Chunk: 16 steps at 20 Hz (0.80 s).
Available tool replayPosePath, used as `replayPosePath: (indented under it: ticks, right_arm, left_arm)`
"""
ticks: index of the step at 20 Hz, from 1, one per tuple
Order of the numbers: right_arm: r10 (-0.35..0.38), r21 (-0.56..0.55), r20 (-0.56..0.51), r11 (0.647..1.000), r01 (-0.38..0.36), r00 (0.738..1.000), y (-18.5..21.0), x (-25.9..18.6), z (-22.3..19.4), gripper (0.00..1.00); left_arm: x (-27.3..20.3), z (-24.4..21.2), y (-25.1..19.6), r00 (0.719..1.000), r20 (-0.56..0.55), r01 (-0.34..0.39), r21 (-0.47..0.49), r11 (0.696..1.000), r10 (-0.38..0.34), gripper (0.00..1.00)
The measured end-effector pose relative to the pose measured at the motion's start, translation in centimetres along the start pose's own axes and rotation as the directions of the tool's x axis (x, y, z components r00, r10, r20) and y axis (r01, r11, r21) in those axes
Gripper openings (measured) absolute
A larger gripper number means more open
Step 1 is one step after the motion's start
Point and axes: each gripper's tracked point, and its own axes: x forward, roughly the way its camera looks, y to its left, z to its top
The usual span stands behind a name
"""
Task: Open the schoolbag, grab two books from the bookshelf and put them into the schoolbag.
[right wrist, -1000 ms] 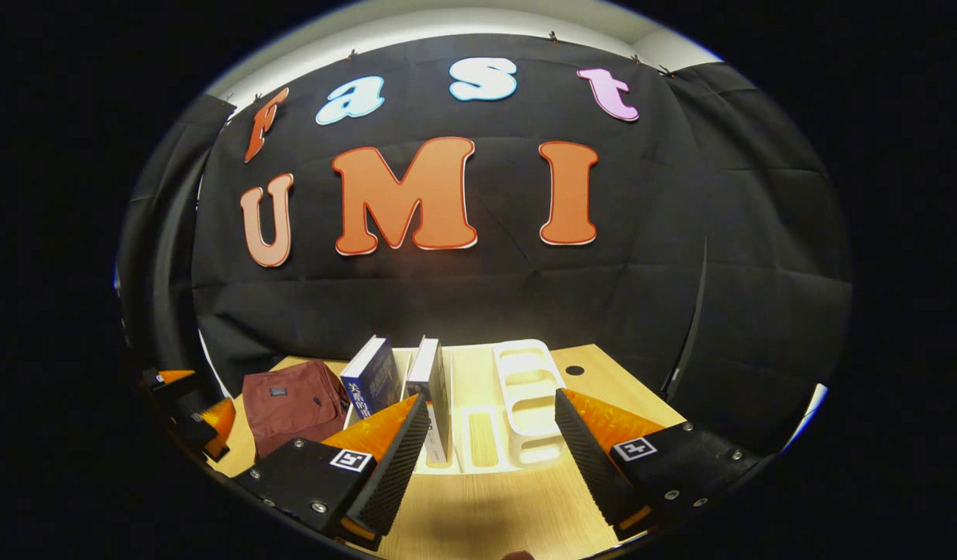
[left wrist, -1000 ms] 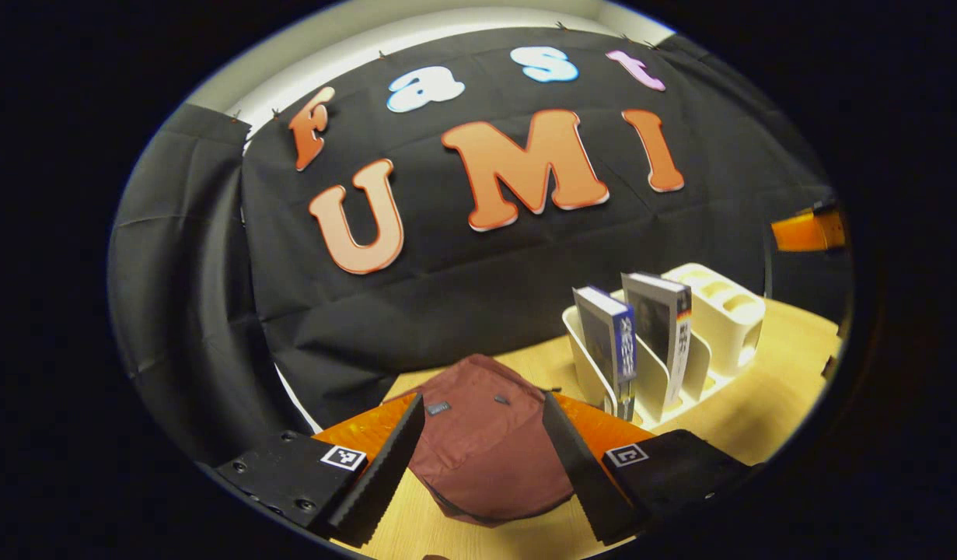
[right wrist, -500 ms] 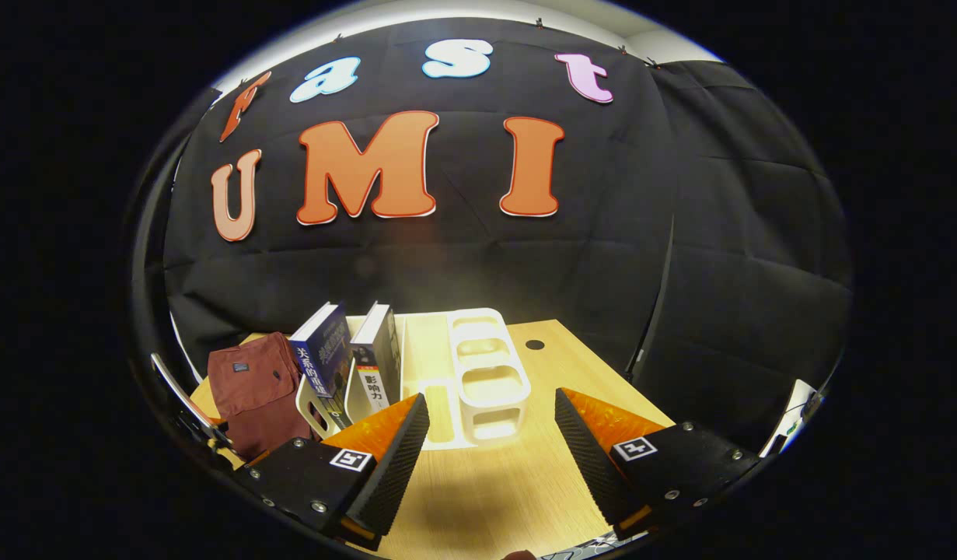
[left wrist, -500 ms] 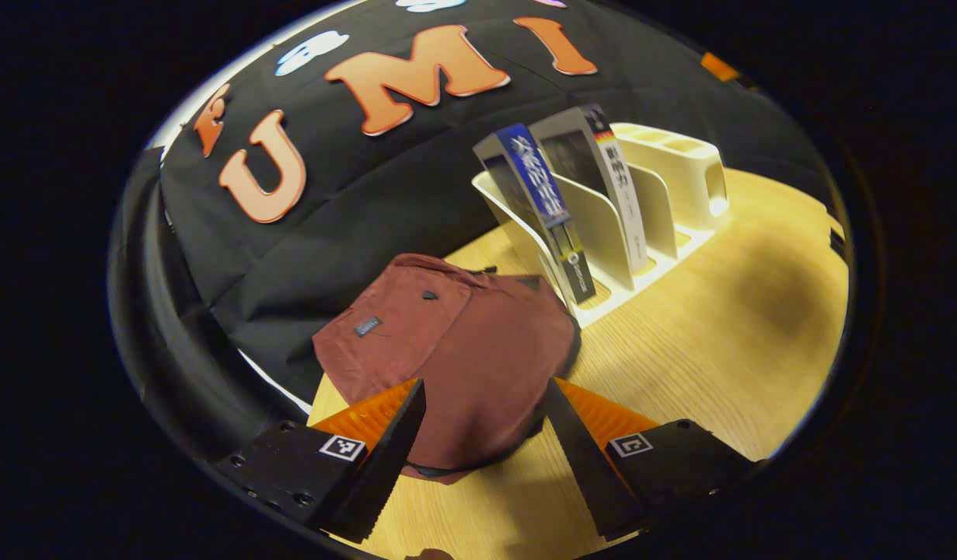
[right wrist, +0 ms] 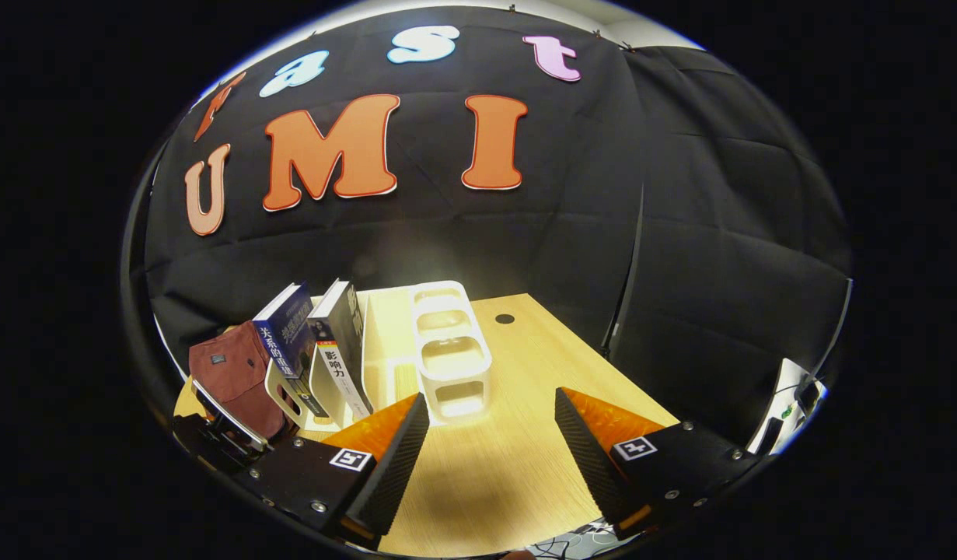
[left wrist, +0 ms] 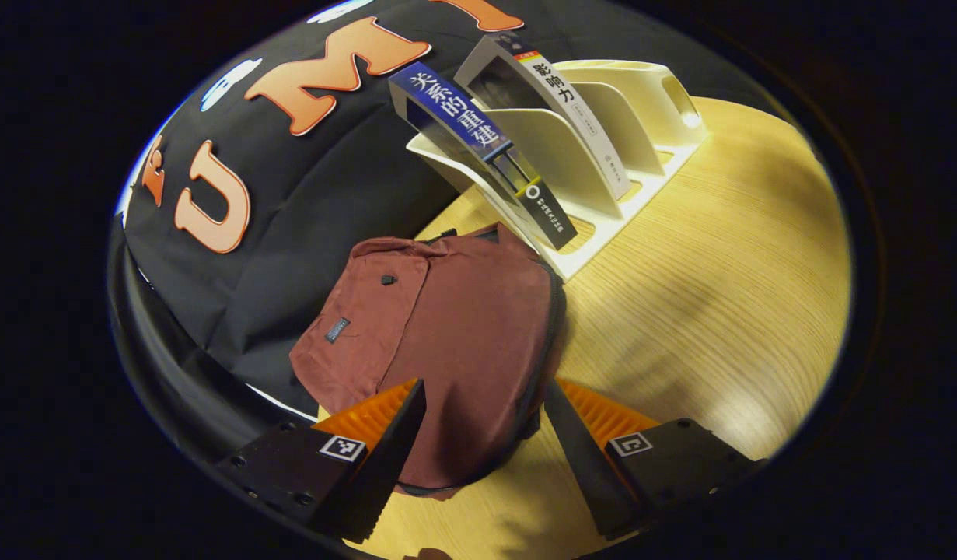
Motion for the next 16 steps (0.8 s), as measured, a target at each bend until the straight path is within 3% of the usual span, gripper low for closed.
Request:
replayPosePath:
  ticks: [3, 9, 14, 15, 16]
  right_arm:
    - [0.008, 0.014, -0.022, 1.000, -0.007, 1.000, 0.1, 0.1, -0.7, 0.96]
    - [0.030, 0.021, -0.034, 0.999, -0.029, 0.999, 1.5, 0.8, -1.0, 0.97]
    - [0.054, 0.037, -0.047, 0.998, -0.052, 0.997, 2.7, 1.2, -1.1, 0.97]
    - [0.055, 0.033, -0.045, 0.998, -0.054, 0.997, 2.8, 1.3, -1.0, 1.00]
    - [0.057, 0.033, -0.045, 0.998, -0.056, 0.997, 2.8, 1.3, -0.9, 0.97]
  left_arm:
    - [-0.1, 0.0, 0.5, 1.000, -0.017, 0.016, -0.022, 1.000, -0.017, 0.98]
    - [-1.3, 1.8, 4.3, 1.000, 0.012, -0.024, -0.022, 0.999, 0.025, 0.98]
    - [-0.6, 1.4, 2.9, 0.999, -0.017, 0.035, -0.042, 0.999, -0.036, 0.92]
    - [-0.5, 1.6, 2.8, 0.999, -0.012, 0.037, -0.037, 0.999, -0.038, 0.73]
    - [-0.5, 1.6, 2.5, 0.999, -0.014, 0.042, -0.029, 0.999, -0.042, 0.53]
